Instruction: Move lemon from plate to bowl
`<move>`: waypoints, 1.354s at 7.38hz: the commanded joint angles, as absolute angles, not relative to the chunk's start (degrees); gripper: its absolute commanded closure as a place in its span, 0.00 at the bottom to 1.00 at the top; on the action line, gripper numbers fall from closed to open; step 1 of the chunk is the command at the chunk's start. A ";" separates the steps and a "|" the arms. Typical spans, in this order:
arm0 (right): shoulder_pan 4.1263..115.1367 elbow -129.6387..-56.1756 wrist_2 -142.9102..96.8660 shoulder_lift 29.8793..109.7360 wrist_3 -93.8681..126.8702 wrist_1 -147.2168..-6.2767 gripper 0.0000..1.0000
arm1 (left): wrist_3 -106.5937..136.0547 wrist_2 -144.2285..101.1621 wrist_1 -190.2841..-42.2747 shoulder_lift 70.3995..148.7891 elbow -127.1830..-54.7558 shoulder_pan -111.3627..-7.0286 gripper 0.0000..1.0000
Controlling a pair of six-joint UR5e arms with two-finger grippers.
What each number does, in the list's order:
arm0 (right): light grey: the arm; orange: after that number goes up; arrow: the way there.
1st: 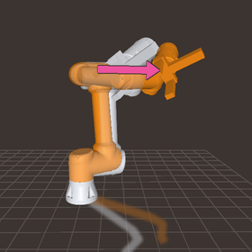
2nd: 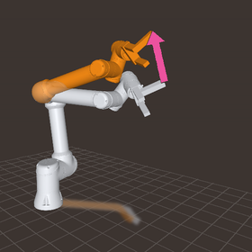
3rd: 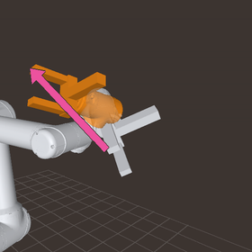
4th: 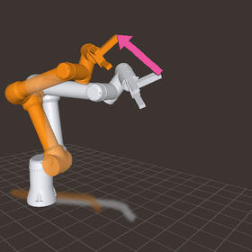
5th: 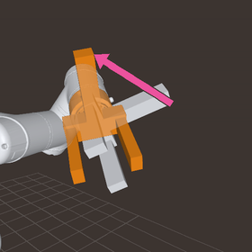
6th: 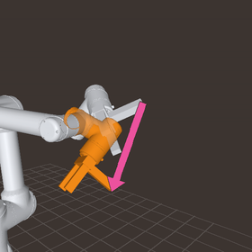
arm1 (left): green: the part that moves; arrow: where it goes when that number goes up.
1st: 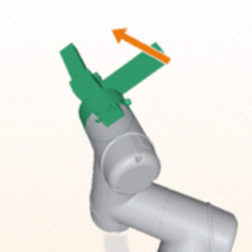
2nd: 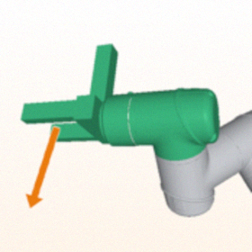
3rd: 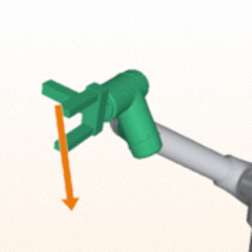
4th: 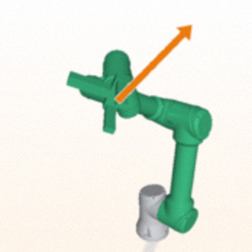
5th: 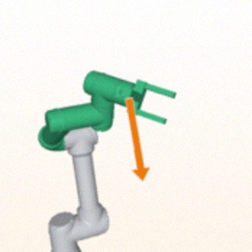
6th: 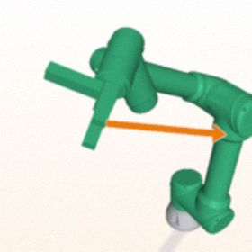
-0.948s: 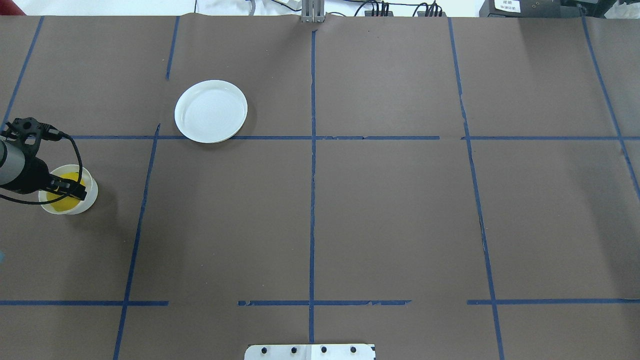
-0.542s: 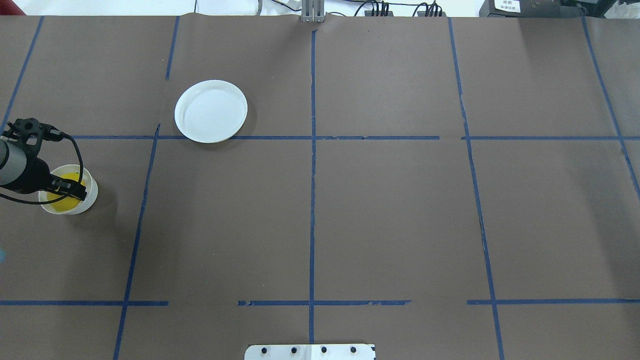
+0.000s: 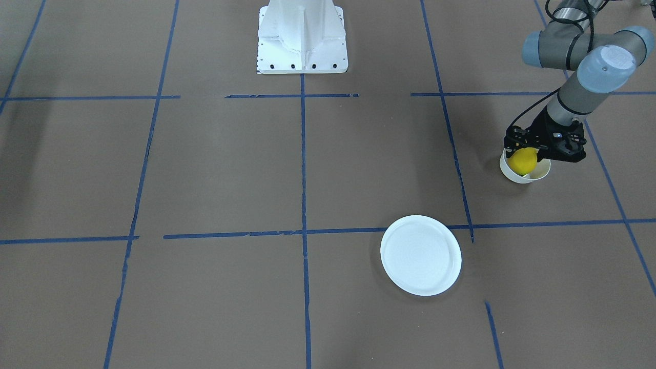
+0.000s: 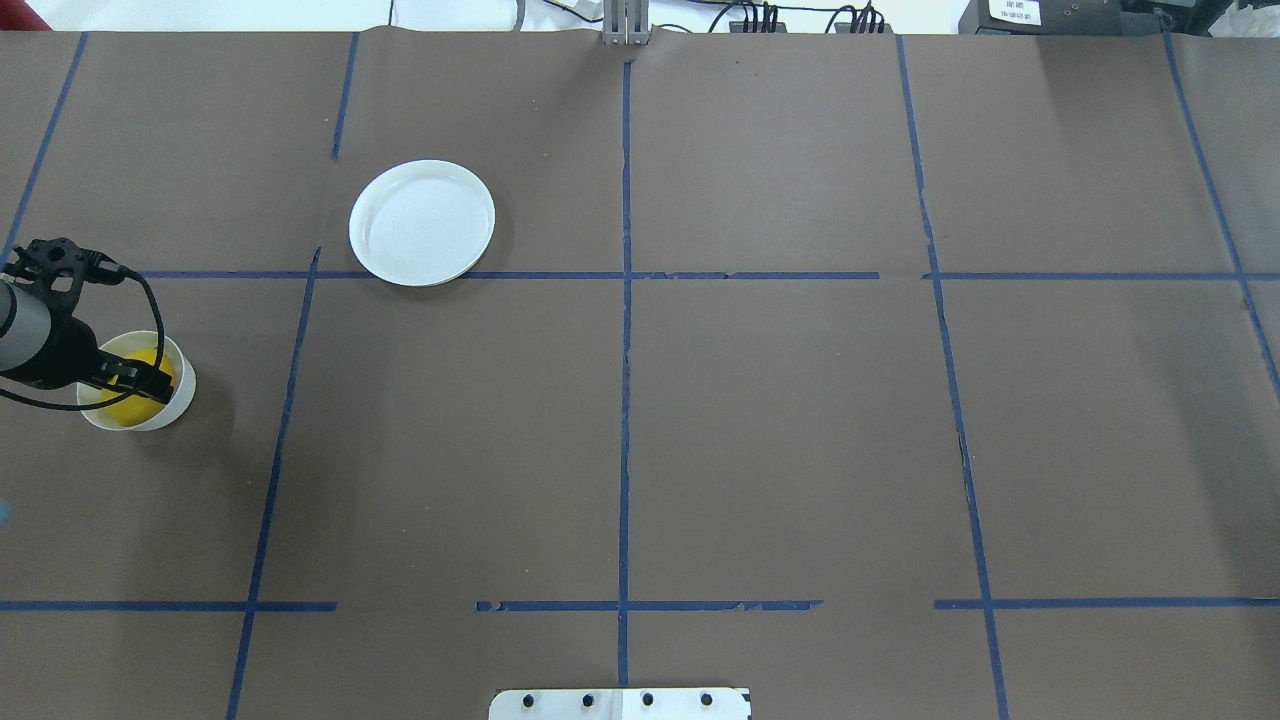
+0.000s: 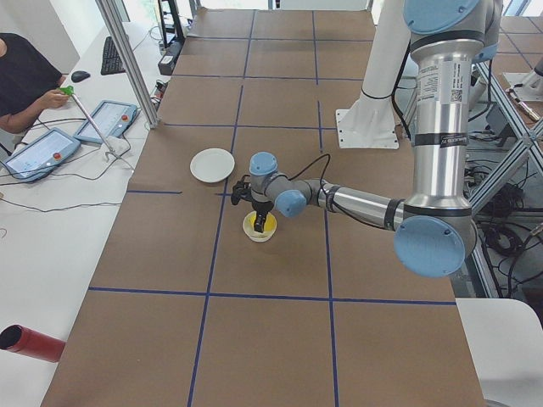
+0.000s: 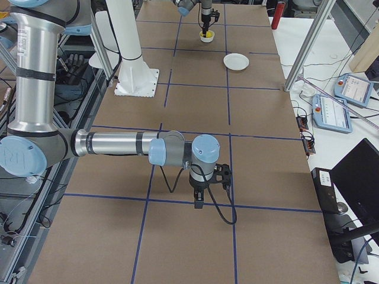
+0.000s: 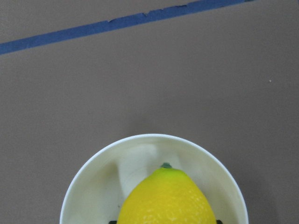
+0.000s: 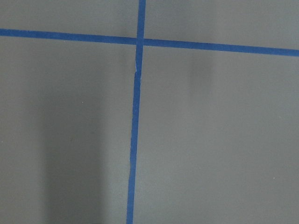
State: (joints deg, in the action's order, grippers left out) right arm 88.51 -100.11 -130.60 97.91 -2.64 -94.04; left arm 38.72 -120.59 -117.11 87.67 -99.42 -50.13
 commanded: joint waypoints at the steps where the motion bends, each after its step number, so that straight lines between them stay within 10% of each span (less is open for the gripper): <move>1: 88.51 -100.11 -130.61 97.91 -2.64 -94.04 0.00 | 36.40 -121.99 -116.20 87.01 -100.28 -50.53 0.09; 6: 88.51 -100.11 -130.61 97.91 -2.64 -94.04 0.00 | 13.52 -125.15 -94.43 83.68 -114.69 -67.26 0.09; 10: 88.51 -100.11 -130.61 97.91 -2.64 -94.04 0.00 | -8.53 -131.30 -93.26 78.57 -102.60 -91.81 0.08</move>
State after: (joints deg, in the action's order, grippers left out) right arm 88.51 -100.11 -130.61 97.91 -2.64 -94.04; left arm -5.44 -130.31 -94.04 78.92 -107.20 -85.35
